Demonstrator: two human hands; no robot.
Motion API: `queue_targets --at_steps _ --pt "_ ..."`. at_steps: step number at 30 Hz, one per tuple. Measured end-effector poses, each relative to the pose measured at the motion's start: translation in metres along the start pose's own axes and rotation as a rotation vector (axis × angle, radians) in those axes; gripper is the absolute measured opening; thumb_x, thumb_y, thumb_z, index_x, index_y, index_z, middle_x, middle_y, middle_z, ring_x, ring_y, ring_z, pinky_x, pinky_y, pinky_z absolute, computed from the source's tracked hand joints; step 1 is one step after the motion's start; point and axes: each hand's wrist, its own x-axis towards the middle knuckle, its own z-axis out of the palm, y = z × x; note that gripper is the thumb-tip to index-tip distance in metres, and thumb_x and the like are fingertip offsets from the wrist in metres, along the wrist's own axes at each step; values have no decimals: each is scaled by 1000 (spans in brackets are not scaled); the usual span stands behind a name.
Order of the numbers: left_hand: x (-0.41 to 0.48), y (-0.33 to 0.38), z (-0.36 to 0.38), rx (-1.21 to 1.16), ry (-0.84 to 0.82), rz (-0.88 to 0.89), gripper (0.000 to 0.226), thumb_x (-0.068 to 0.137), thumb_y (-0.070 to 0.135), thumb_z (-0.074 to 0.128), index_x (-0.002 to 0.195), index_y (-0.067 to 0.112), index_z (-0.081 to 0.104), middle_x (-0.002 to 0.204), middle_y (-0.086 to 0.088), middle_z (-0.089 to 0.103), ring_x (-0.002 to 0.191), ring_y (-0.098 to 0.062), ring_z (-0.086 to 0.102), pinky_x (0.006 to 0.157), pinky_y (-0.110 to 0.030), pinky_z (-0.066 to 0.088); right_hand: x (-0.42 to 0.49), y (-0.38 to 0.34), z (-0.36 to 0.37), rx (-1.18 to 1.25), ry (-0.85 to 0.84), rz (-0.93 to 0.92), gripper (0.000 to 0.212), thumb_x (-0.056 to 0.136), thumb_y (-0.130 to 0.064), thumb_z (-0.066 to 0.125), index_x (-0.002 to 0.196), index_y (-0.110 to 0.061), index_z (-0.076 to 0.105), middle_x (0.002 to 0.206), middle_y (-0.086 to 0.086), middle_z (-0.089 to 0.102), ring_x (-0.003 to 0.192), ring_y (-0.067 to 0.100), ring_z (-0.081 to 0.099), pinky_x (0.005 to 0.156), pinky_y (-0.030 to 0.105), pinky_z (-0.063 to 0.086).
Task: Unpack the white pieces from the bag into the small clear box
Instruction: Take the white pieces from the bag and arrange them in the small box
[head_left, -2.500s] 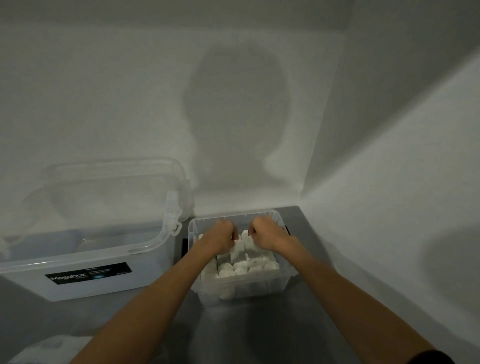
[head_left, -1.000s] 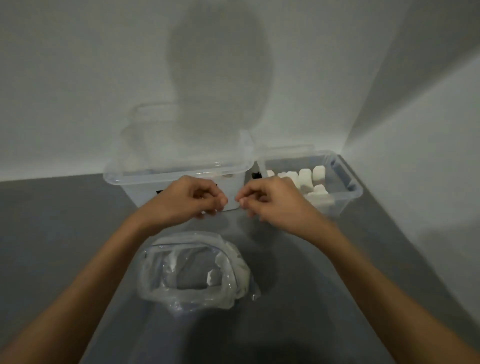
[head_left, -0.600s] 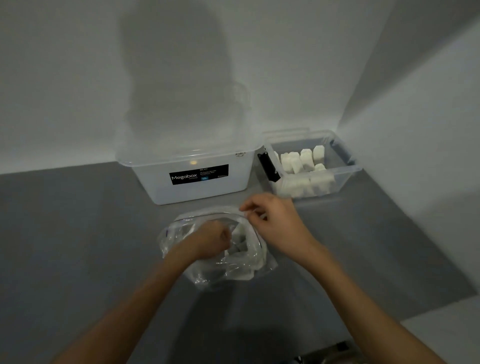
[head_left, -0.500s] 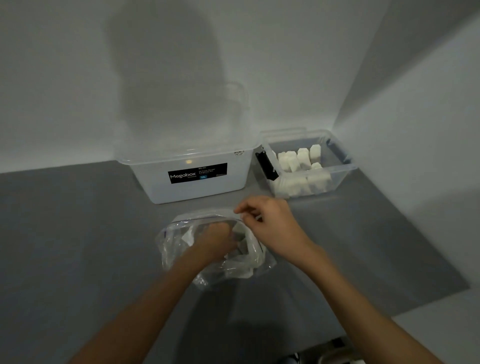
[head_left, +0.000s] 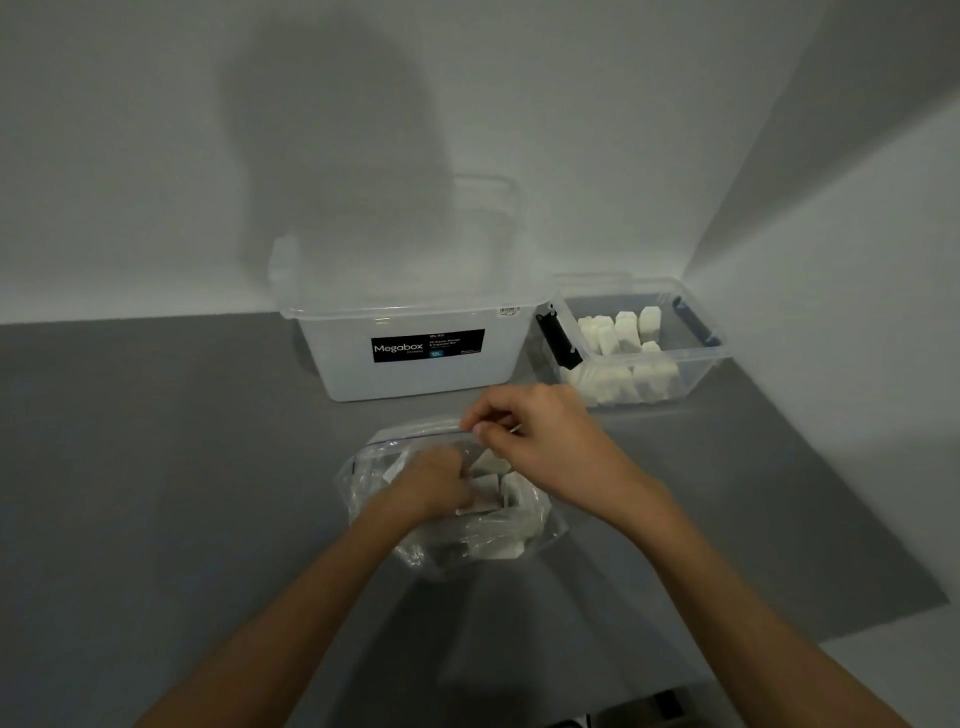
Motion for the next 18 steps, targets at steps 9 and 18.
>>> queue_targets --at_steps 9,18 --pt "-35 -36 -48 -198 188 -40 12 79 11 73 85 12 62 68 -2 66 63 -16 63 59 -26 49 12 -6 29 -326 -314 64 28 91 -1 47 103 -9 71 98 10 65 83 23 62 70 28 51" --pt "-31 -58 -44 -292 338 -73 16 76 13 77 90 11 72 73 -1 59 67 -12 51 61 -21 39 43 33 100 -764 -457 249 26 93 -3 50 115 -1 63 118 15 63 107 29 62 87 33 51"
